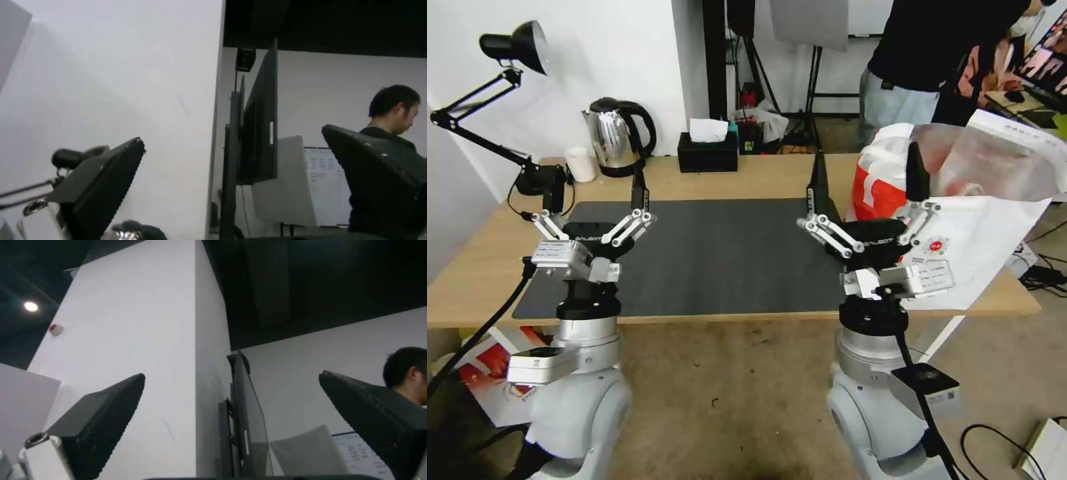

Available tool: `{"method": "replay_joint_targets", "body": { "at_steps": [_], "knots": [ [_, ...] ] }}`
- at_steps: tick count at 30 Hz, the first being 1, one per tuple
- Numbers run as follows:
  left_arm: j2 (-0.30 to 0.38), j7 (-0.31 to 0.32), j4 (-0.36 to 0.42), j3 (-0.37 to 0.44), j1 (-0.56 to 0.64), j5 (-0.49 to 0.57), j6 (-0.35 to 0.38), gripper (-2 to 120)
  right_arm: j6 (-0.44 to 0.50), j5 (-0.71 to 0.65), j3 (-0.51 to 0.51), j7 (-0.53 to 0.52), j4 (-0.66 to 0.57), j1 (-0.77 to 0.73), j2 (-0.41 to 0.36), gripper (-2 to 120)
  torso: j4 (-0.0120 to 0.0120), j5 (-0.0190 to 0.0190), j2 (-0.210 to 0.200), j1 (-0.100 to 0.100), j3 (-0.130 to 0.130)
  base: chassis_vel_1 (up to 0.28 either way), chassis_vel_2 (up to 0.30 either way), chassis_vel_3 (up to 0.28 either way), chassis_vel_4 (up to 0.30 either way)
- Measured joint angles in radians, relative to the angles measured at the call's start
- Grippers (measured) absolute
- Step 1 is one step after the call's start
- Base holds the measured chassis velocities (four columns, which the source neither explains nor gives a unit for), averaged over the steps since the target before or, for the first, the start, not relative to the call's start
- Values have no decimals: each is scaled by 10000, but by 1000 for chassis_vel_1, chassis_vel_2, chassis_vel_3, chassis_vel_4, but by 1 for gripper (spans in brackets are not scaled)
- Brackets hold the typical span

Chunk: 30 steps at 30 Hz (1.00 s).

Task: Pick up the trash from the table and place it into the takeout bag.

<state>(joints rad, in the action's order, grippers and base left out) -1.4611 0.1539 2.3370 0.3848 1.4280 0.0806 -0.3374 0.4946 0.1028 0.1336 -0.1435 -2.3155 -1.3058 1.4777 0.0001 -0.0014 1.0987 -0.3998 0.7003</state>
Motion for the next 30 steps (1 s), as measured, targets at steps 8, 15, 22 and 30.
{"method": "replay_joint_targets", "body": {
  "at_steps": [8,15,22,30],
  "knots": [
    [-938,-232,-385,-839,203,-836,-388,100,-22,46,-14,72,13,-92,-101,100,-1,1,0,1,0,0,0,0,0],
    [-1363,-336,-530,-1155,351,-1272,-682,100,-71,84,-27,205,29,-148,-90,100,-1,1,0,0,0,0,0,0,0],
    [-1367,-476,-525,-1027,613,-1380,-1098,100,-104,92,-54,250,54,-187,-5,100,-1,-1,0,0,0,0,0,0,0],
    [-1340,-637,-425,-682,588,-1205,-1217,100,-199,169,-39,266,67,-285,19,100,-1,-1,0,0,0,0,0,0,0]
  ]
}}
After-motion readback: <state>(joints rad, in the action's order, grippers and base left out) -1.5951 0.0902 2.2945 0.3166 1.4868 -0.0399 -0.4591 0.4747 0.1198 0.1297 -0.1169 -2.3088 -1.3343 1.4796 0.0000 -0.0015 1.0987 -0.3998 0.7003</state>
